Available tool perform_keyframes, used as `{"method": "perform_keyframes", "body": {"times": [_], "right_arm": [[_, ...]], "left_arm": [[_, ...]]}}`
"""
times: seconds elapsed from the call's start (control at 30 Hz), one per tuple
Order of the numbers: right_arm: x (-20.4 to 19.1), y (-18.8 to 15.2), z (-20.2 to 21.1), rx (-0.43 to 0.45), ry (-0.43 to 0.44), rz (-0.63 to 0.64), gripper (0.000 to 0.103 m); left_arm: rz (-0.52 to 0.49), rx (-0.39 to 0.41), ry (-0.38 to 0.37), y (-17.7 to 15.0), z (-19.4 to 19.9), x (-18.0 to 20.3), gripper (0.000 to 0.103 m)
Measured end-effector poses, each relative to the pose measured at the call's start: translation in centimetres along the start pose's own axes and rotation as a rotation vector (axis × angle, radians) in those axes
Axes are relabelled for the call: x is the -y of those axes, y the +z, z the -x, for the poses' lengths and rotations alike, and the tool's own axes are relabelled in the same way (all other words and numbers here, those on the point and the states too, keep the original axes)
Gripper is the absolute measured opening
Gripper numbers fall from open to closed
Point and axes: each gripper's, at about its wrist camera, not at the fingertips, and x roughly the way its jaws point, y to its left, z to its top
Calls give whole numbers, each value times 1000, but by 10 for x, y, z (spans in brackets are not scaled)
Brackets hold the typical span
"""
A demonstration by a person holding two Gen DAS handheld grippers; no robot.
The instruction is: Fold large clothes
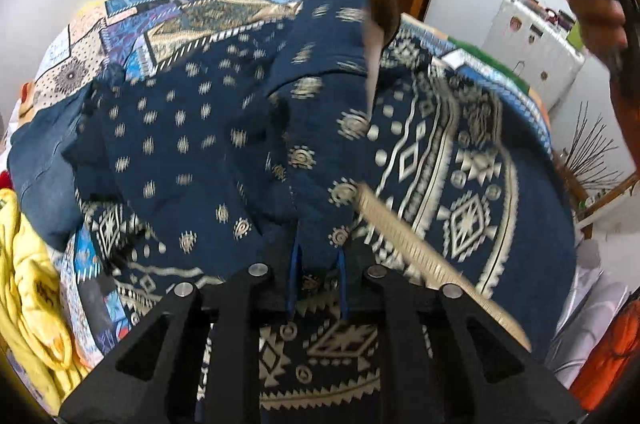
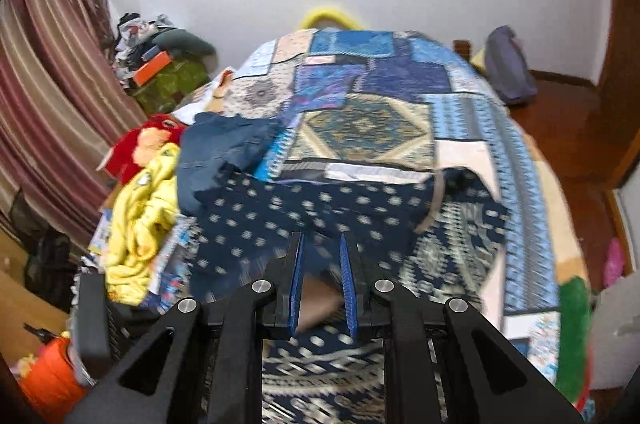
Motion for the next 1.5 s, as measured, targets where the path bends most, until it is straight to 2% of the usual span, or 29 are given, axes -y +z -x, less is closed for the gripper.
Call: {"method": "perform_keyframes", "body": {"times": [0.17,0.33,0.37,0.4,0.53,0.67,0.77,0.83,0.87,1.0,1.17,1.3,1.5], "right_arm": [[-8,-14,-51,-131,-20,11,13],[1,-63,-80,-256,-43,52,13],[5,-69,-81,-264,-46,53,13],[8,-77,-80,-266,-50,59,13],[16,-93,-65,-244,-60,84,13],[7,-95,-44,-191,-132,163,13],[-1,-102,-40,-154,-153,206,13],[-2,-108,-49,-176,-180,225,13],[0,-115,-56,-183,-198,231,13],[3,-127,-50,-106,-187,238,13],[10,-131,-45,-87,-181,208,13],[8,-132,-44,-73,-206,217,13],[5,-138,-39,-58,-263,233,13]], "left_arm": [[14,-14,31,-23,2,-3,32],[61,-5,43,-40,17,-16,36],[73,1,48,-43,22,-19,38],[82,8,56,-44,27,-21,44],[106,48,85,-45,48,-30,50],[122,97,137,-34,64,-39,51],[162,137,147,-19,64,-51,58],[186,143,158,-10,55,-57,58],[196,138,159,-8,49,-57,58],[238,67,180,-6,8,-65,58],[253,-27,237,-29,-27,-63,59],[220,6,286,-42,-20,-56,69],[246,13,261,-48,-20,-62,72]]}}
